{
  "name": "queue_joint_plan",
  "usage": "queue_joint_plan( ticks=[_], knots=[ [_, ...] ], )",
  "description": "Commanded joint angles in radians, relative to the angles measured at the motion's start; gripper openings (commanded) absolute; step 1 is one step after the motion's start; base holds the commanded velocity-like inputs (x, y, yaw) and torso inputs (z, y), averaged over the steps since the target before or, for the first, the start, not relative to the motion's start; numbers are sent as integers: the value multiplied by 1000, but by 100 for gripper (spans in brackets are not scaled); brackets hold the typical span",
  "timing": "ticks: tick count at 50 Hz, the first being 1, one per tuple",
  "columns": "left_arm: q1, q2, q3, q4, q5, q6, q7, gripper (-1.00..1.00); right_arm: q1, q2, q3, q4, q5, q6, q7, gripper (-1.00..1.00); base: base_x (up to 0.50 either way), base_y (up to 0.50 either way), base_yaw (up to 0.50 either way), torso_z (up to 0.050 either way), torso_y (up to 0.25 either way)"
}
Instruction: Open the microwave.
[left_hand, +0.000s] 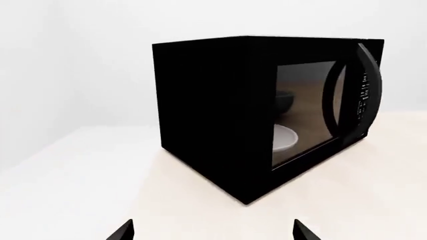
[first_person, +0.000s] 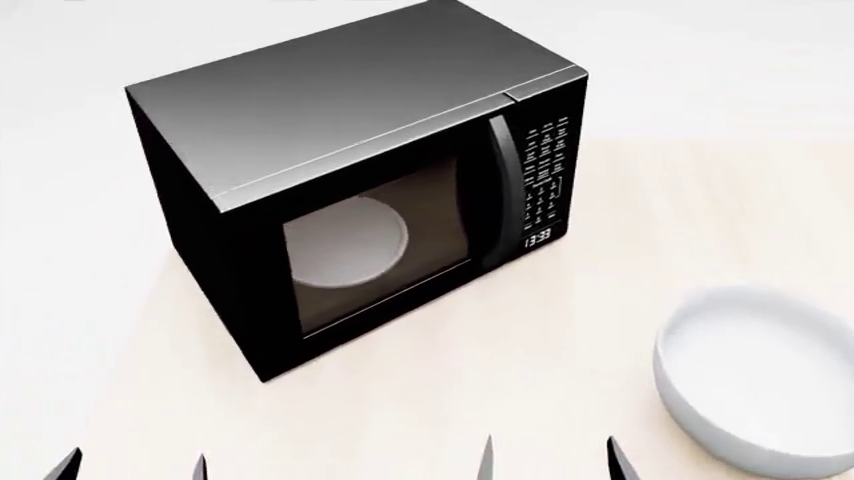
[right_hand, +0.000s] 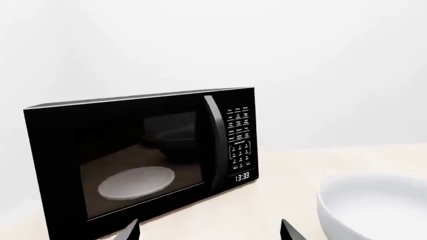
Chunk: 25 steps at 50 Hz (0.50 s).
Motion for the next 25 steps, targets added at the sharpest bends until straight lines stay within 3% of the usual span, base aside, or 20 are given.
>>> queue_joint_plan(
  ticks=[1,25],
  knots=[
    [-1,-7,9,-2,-7,3,-8,100,3,9,-5,6,20,-5,1,100,457,164,0,0,0],
    [-3,-18,29,-6,-16,6,-23,100,5,23,-19,11,53,-13,2,100,494,21,0,0,0]
  ],
)
